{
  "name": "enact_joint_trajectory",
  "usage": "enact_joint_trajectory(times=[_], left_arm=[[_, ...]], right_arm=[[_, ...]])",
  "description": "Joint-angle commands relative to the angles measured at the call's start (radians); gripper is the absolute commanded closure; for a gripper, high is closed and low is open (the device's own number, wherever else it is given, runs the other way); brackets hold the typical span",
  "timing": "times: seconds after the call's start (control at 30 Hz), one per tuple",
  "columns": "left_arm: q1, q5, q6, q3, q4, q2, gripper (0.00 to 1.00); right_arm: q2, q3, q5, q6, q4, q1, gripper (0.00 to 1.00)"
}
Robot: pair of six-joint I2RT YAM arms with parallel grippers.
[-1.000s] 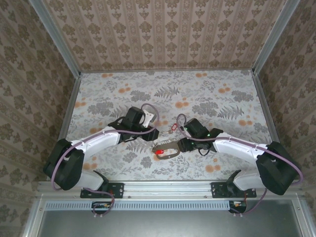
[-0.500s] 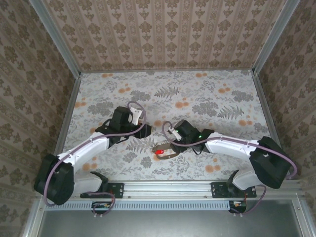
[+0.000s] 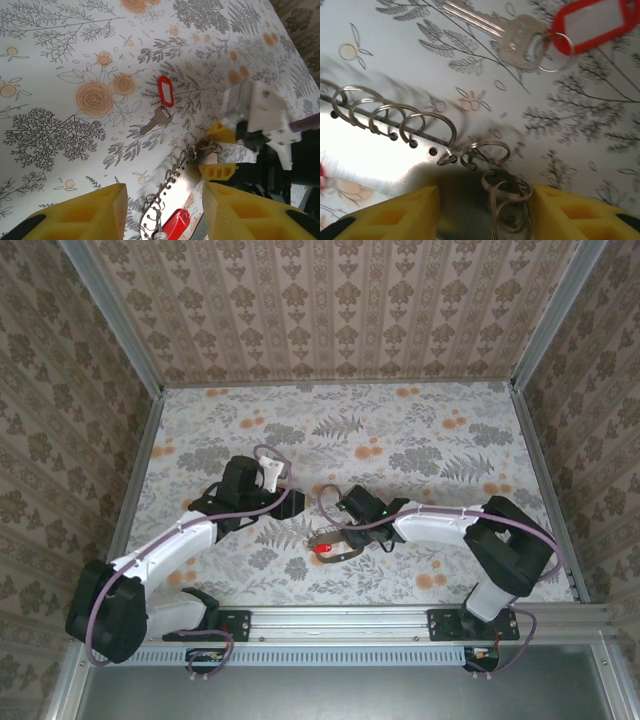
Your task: Put the keys on the keyring
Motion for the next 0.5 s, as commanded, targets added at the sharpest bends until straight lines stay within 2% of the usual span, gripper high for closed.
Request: enact_joint_trajectory(times=[0.0, 0.3, 0.47], left_arm=[[0.006, 0.005, -0.008, -0.017, 0.015, -0.029, 0.56], [0.015, -0.055, -0.004, -0.027, -0.024, -0.088, 0.56], [0.024, -0.068, -0.01, -0.036, -0.034, -0.102, 0.56]], right_arm=[[0.048, 0.06, -0.058, 0.023, -0.048, 0.03, 0.53], [0.086, 0.126, -0.175, 0.068, -0.016, 0.135, 0.57], [-0.014, 0.079, -0.126, 0.071, -0.053, 0.145, 0.56]])
